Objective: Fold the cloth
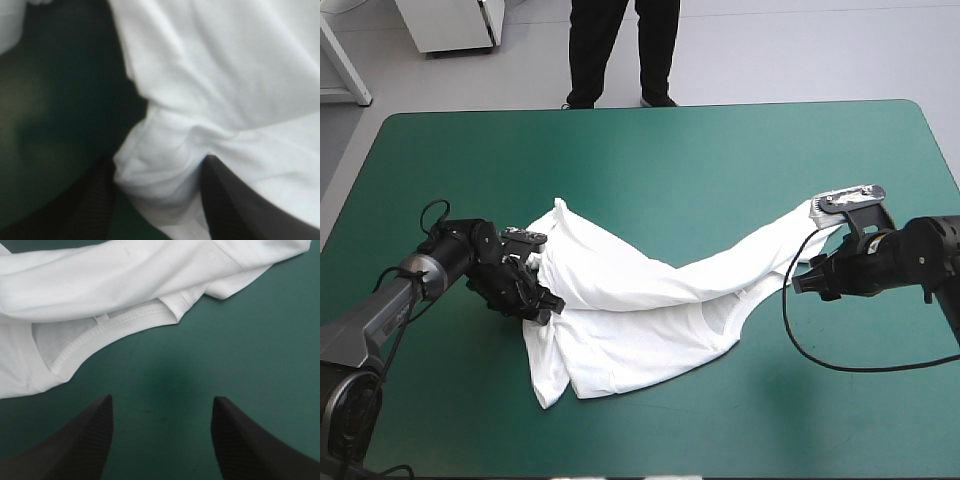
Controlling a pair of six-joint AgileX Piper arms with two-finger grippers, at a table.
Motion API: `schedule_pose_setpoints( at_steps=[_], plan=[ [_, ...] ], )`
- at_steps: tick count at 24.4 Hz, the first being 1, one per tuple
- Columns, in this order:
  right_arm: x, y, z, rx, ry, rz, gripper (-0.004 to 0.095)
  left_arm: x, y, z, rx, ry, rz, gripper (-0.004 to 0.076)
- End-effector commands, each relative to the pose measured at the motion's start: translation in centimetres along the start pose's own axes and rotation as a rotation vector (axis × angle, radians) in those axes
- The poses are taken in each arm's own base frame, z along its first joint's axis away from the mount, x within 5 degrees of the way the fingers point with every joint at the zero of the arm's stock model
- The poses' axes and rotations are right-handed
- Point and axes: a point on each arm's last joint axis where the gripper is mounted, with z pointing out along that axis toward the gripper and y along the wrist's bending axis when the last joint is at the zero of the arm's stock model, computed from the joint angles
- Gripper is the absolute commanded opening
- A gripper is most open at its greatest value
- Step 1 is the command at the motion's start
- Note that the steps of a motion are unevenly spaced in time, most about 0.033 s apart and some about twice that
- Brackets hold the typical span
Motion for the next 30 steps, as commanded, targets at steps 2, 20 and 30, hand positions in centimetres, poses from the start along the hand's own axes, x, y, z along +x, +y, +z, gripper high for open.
schedule_pose_setpoints(
  at_steps=[2,20,30],
  plan=[
    [-1.0,-0.5,1.0,0.041,-0.049,-0.022,0.0548,-0.6,-1.6,-1.2,0.015,-0.065,0.034,0.0123],
    [-5.4,-3.1,11.7,0.104,0.098,-0.068,0.0548,-0.5,-3.9,-0.9,0.049,-0.050,0.095,-0.0009],
    [-6.9,-3.7,17.4,0.061,0.183,-0.055,0.0530,-2.0,-4.2,-3.3,0.031,-0.093,0.145,-0.0009]
  ],
)
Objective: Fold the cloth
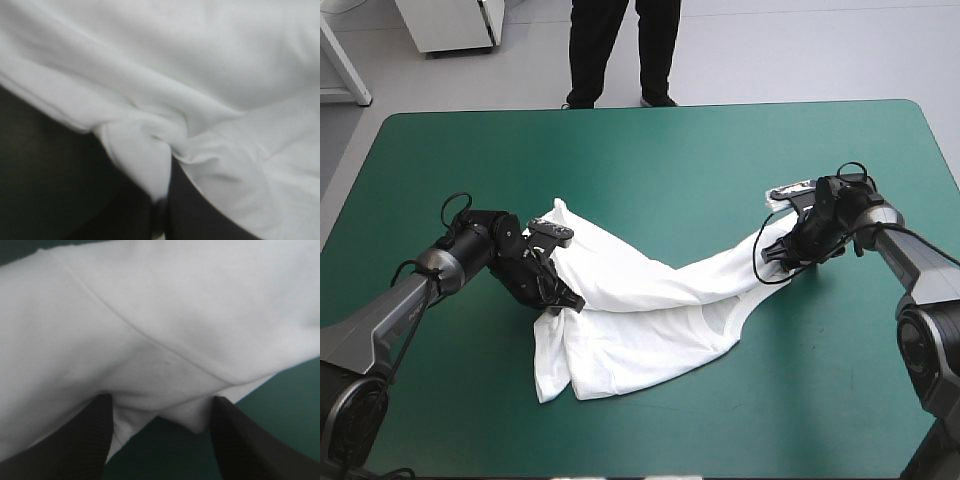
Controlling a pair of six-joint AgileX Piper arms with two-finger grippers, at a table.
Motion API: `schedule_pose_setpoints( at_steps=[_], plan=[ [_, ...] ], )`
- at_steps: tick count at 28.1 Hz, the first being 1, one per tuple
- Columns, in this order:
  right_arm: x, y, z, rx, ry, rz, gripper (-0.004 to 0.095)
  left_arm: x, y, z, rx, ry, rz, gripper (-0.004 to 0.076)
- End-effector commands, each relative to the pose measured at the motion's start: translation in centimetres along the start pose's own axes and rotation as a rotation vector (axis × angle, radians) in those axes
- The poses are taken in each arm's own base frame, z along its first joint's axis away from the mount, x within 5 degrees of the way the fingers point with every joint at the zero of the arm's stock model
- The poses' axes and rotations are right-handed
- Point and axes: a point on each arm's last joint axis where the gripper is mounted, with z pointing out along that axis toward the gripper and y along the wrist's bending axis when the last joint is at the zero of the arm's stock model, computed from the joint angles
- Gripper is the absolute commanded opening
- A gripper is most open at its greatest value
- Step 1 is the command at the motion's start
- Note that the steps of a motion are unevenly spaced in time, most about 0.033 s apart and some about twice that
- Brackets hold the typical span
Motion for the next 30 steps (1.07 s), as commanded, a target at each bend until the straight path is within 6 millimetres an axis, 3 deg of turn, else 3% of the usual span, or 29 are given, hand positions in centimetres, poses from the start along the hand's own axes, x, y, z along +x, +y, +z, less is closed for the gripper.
schedule_pose_setpoints(
  at_steps=[1,7,10,14,19,21,24,30],
  plan=[
    [-0.8,0.0,-1.8,0.012,-0.076,-0.011,0.0530,-0.8,-0.6,-2.4,-0.003,-0.087,0.017,-0.0009],
    [-0.9,0.5,0.6,-0.059,-0.017,0.019,0.0394,-0.9,-0.6,-2.6,-0.003,-0.087,0.020,-0.0009],
    [-0.9,0.7,1.1,-0.086,-0.002,0.012,0.0249,-0.9,-0.7,-2.6,-0.002,-0.085,0.020,-0.0009],
    [-0.8,0.7,1.2,-0.087,0.010,0.008,-0.0015,-1.0,-0.6,-2.7,-0.008,-0.099,0.021,-0.0009],
    [-0.1,0.9,0.6,-0.109,0.077,0.010,-0.0015,-1.0,-0.6,-3.0,-0.012,-0.095,0.030,-0.0009],
    [0.4,1.0,-0.6,-0.111,0.096,0.009,-0.0015,-0.8,-0.9,-4.0,-0.005,-0.085,0.040,-0.0009],
    [1.0,0.9,-4.3,-0.081,0.062,0.005,-0.0015,-0.1,-1.7,-6.8,-0.004,-0.109,0.063,-0.0009],
    [3.2,0.0,-15.3,0.103,-0.124,0.042,-0.0019,3.3,-3.9,-13.8,0.004,-0.228,0.111,-0.0009]
  ],
)
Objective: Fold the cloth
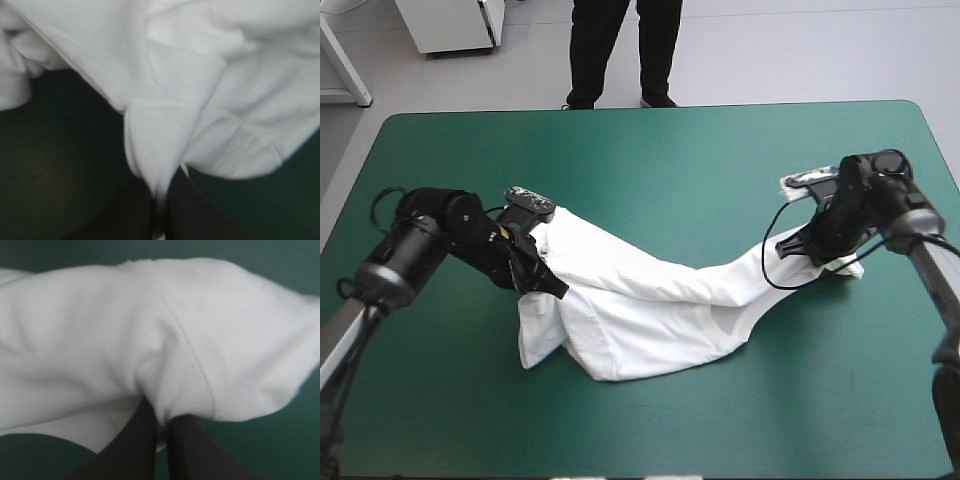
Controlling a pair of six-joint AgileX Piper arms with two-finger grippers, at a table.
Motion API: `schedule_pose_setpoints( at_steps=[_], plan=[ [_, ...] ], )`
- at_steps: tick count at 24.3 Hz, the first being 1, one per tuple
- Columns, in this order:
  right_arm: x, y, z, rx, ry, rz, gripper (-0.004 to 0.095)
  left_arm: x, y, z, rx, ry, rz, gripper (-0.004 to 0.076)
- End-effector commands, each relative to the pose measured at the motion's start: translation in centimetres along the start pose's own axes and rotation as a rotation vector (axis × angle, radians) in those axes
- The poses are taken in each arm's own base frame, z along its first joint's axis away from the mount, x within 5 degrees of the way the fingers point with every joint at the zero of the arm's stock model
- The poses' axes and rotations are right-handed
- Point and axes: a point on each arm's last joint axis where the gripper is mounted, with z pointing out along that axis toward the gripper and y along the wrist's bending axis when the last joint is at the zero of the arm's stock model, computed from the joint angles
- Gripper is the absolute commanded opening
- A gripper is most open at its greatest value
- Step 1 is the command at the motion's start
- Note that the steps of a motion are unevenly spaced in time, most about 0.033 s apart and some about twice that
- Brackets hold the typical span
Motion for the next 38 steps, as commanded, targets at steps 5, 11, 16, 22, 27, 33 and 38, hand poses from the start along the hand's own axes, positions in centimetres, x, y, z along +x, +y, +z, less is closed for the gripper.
schedule_pose_setpoints(
  at_steps=[5,11,16,22,27,33,38],
  plan=[
    [5.0,0.2,-15.8,0.154,-0.447,0.074,-0.0019,4.6,-4.0,-11.7,-0.018,-0.331,0.072,-0.0009],
    [12.6,1.6,-23.7,0.185,-0.741,0.131,-0.0019,9.7,-7.1,-20.4,-0.067,-0.662,0.127,-0.0009],
    [20.9,3.7,-29.4,0.162,-1.026,0.142,-0.0019,14.6,-10.8,-25.7,0.094,-0.905,0.178,-0.0009],
    [26.7,5.6,-37.0,0.103,-1.377,0.113,-0.0019,18.4,-13.8,-31.9,0.162,-1.157,0.299,-0.0009],
    [29.5,7.2,-40.3,0.018,-1.601,0.029,-0.0019,19.4,-15.0,-33.8,0.258,-1.220,0.293,-0.0009],
    [27.9,7.0,-39.3,-0.005,-1.518,0.025,-0.0019,16.3,-13.8,-32.3,0.275,-1.128,0.183,-0.0009],
    [23.1,5.3,-35.6,0.068,-1.295,0.081,-0.0019,12.1,-11.1,-28.9,0.170,-0.978,0.079,-0.0009]
  ],
)
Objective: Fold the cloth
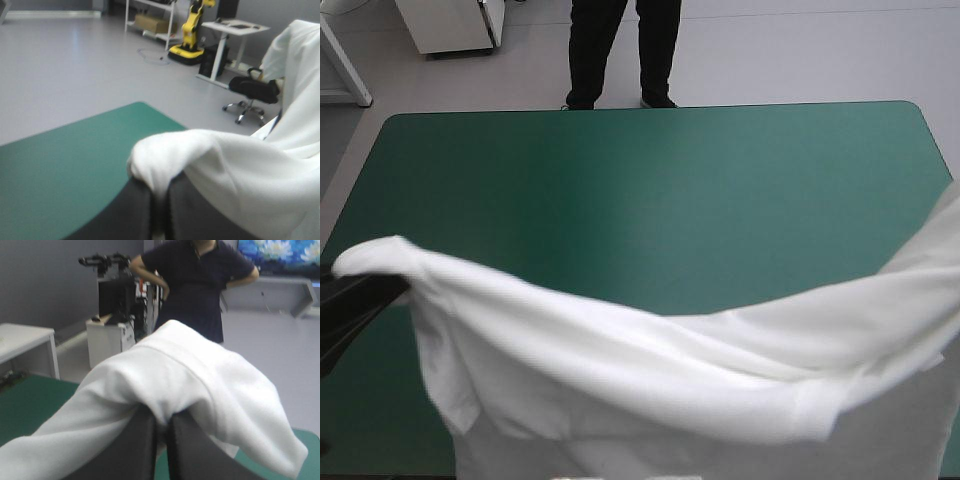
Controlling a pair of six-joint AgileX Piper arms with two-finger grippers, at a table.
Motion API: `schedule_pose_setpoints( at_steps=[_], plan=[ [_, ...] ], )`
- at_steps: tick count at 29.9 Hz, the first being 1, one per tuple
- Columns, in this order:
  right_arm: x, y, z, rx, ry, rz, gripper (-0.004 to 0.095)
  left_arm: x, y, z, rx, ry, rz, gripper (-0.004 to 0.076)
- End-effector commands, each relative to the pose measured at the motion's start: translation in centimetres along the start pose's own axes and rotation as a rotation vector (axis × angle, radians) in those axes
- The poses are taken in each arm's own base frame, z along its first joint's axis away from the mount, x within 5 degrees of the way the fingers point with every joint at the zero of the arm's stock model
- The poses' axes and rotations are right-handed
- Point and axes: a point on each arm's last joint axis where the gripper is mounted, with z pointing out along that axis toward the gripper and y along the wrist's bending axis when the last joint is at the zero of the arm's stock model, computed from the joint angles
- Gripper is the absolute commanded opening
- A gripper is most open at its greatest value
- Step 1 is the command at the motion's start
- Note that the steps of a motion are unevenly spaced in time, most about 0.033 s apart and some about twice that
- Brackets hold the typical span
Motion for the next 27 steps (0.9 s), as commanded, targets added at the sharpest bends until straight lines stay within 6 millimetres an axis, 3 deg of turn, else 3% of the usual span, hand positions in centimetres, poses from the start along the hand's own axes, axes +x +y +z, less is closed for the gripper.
schedule_pose_setpoints(
  at_steps=[1,5,11,16,20,27],
  plan=[
    [1.5,-1.8,5.8,0.098,0.130,-0.019,-0.0019,1.2,3.2,4.0,-0.094,0.158,-0.058,-0.0009],
    [6.1,-3.7,12.4,0.180,0.380,-0.035,-0.0019,4.0,7.3,8.6,-0.227,0.351,-0.103,-0.0009],
    [11.8,-5.1,21.5,0.163,0.580,-0.052,-0.0019,7.7,12.1,14.6,-0.318,0.588,-0.092,-0.0009],
    [14.8,-6.3,28.2,0.151,0.610,-0.109,-0.0019,9.0,15.7,20.0,-0.348,0.586,-0.062,-0.0009],
    [18.5,-7.2,33.8,0.138,0.654,-0.147,-0.0019,11.3,18.9,24.5,-0.383,0.627,-0.056,-0.0009],
    [24.3,-8.3,41.5,0.116,0.759,-0.161,-0.0019,15.9,24.2,29.7,-0.434,0.687,-0.075,-0.0009]
  ],
)
